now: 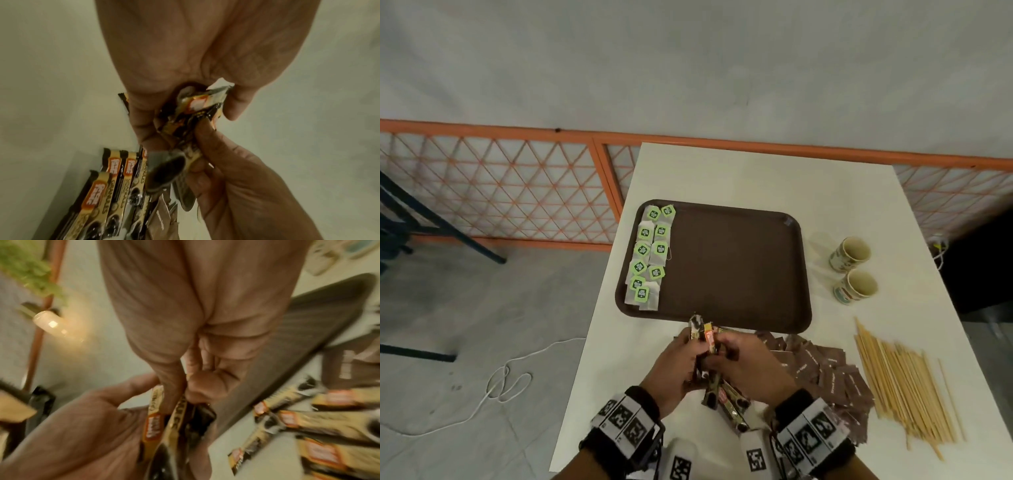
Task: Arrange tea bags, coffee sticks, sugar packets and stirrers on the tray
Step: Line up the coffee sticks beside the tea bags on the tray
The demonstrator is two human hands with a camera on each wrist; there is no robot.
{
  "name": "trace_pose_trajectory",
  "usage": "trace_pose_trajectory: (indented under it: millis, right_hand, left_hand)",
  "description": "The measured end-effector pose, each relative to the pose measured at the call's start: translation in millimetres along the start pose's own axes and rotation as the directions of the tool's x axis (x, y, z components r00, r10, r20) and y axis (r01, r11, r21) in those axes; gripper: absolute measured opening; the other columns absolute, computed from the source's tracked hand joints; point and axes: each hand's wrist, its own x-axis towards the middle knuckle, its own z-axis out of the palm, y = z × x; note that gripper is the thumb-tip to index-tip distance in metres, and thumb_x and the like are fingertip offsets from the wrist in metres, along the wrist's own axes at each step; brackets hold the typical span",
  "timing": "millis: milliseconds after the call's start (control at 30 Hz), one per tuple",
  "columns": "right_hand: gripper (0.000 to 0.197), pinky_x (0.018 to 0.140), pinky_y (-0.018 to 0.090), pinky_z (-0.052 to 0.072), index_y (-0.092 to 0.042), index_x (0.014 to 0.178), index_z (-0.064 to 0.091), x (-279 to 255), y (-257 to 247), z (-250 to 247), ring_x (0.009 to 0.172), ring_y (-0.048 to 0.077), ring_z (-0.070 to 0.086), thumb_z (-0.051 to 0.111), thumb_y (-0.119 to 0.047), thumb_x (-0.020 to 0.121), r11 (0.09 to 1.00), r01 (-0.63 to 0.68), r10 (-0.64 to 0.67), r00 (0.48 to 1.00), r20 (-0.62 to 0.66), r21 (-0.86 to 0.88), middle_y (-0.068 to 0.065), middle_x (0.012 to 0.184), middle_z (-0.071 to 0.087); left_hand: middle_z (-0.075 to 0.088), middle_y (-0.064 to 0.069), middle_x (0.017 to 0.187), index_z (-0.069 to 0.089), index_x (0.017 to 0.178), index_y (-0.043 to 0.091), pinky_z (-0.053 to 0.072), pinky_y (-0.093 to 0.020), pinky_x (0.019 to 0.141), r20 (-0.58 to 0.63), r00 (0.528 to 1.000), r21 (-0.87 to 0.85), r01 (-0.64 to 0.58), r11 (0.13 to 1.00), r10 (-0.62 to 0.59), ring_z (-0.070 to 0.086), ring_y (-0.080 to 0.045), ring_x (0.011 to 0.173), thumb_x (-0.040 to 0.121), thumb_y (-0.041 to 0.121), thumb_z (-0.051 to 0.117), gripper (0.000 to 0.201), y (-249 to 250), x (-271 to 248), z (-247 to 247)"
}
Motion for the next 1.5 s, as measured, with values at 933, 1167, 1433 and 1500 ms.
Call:
trace_pose_trajectory:
  millis: [933,1167,1433,1500]
  right_hand:
    - [0.011,0.062,0.026,0.049,-0.016,0.101,0.070,71.1,-65.5,-9.0,0.069,0.013,0.062,0.063,-0.013,0.094,0.934,-0.107,0.150,0.983,-0.104,0.340,0.006,0.085,0.075]
    - [0.008,0.060,0.020,0.048,-0.024,0.096,0.073,95.8,-42.2,-41.0,0.062,0.005,0.060,0.068,-0.022,0.091,0.993,-0.066,0.063,0.997,0.033,0.099,0.005,0.081,0.071]
    - [0.014,0.061,0.023,0.053,-0.017,0.102,0.072,118.3,-42.2,-54.7,0.065,0.012,0.064,0.069,-0.014,0.090,0.974,-0.027,0.053,0.992,-0.110,0.223,0.011,0.079,0.072]
    - [0.012,0.057,0.021,0.050,-0.015,0.100,0.072,140.6,-39.5,-63.4,0.063,0.010,0.062,0.069,-0.012,0.089,0.970,-0.059,0.092,0.987,-0.133,0.237,0.009,0.079,0.073]
  left_hand:
    - [0.054,-0.003,0.061,0.065,0.076,0.013,0.036,-0.023,0.047,-0.103,0.991,-0.125,-0.093,0.988,0.081,0.044,-0.011,0.048,0.089,0.017,0.068,0.014,78.3,34.8,-46.7]
    - [0.059,-0.005,0.062,0.064,0.077,0.013,0.033,-0.021,0.042,-0.337,0.939,-0.184,-0.143,0.972,0.075,0.040,-0.012,0.046,0.087,0.016,0.071,0.013,78.3,48.3,-43.1]
    - [0.067,-0.006,0.073,0.067,0.087,0.010,0.035,-0.021,0.039,-0.335,0.942,-0.391,-0.164,0.906,0.027,0.044,-0.010,0.048,0.085,0.020,0.071,0.012,86.1,73.4,-26.9]
    - [0.066,-0.005,0.072,0.066,0.091,0.013,0.036,-0.021,0.039,-0.360,0.932,-0.350,-0.186,0.918,0.052,0.045,-0.010,0.048,0.086,0.020,0.071,0.010,89.9,78.5,-30.9]
